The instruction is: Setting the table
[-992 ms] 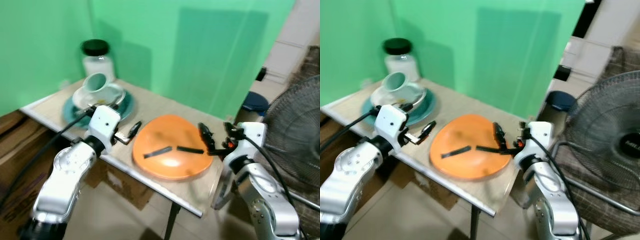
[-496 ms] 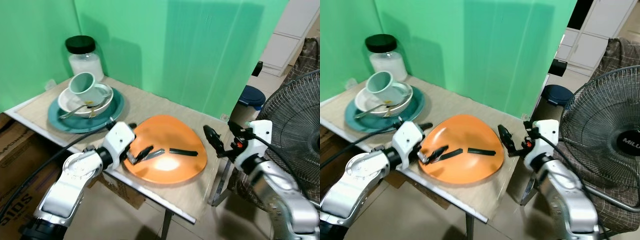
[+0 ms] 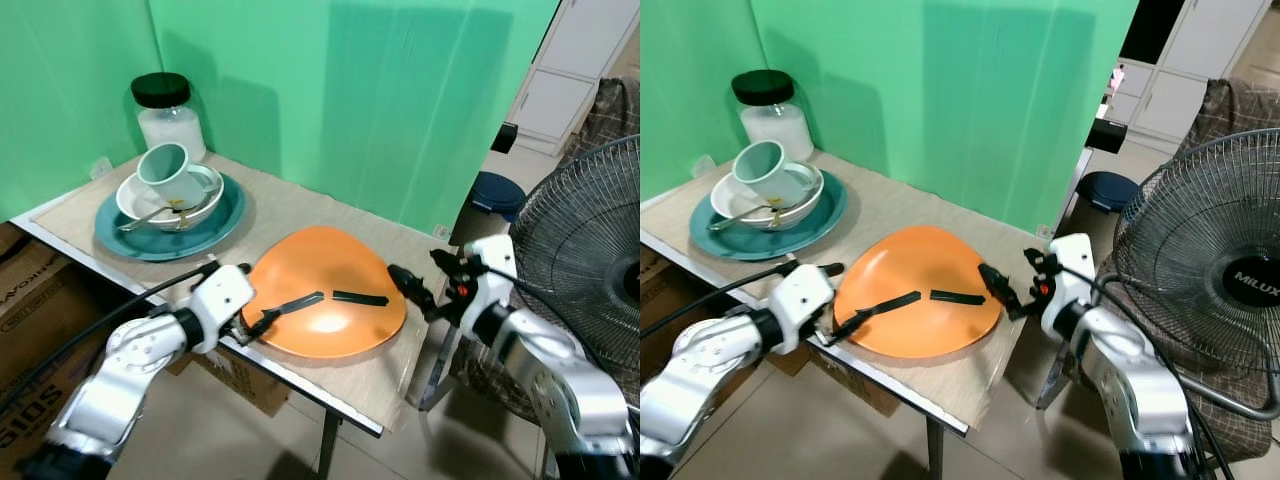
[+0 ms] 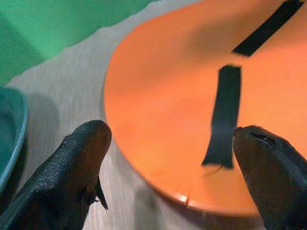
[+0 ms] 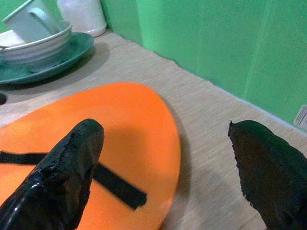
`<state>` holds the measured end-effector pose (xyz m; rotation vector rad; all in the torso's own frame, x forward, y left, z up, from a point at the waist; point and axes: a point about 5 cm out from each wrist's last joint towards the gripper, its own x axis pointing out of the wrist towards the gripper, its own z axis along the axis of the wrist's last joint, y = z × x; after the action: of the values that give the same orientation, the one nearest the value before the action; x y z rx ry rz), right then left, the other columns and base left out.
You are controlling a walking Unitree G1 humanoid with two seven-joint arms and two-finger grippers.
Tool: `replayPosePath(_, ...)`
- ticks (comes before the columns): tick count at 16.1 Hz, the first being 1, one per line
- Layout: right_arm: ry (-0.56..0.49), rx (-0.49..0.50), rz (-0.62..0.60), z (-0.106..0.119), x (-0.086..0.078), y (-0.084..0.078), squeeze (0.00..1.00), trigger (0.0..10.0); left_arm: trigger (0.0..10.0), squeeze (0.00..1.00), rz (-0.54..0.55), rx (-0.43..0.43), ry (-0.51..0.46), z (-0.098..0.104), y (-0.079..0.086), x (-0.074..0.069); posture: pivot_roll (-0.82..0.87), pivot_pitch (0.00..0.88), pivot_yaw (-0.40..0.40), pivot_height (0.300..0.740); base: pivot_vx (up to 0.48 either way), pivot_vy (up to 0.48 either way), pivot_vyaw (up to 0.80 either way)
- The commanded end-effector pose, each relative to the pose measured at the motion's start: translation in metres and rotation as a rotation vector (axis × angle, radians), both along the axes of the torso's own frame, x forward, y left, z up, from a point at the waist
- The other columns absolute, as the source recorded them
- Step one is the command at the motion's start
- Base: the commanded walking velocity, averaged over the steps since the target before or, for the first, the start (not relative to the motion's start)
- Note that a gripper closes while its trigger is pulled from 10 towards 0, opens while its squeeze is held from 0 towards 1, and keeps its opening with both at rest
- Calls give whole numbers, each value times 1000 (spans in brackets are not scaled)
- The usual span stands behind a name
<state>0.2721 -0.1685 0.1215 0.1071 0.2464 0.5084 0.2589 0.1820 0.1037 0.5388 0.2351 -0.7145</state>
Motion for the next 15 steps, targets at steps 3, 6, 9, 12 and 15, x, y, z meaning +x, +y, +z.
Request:
replayPosePath(3,59,29,-90,-3,13,-8,0,10000,10000,0,39,-28,-45,3,8,-6,78,0,-46,740,0,0,0)
replayPosePath(6,93,58,-46,-5,14,-5,0,10000,10000,0,43,-64,-62,5,11,-14,82,0,-53,740,0,0,0)
replayPosePath(9,121,51,-13,-7,13,-5,0,10000,10000,0,57,-52,-58,1,18,-16,83,0,-56,740,0,0,0)
replayPosePath(12,190,77,74,-11,8,-3,0,10000,10000,0,81,-37,-33,-12,23,-23,83,0,-61,740,0,0,0)
replayPosePath(15,225,122,97,-13,11,0,0,10000,10000,0,78,-26,0,-23,23,-29,82,0,-64,740,0,0,0)
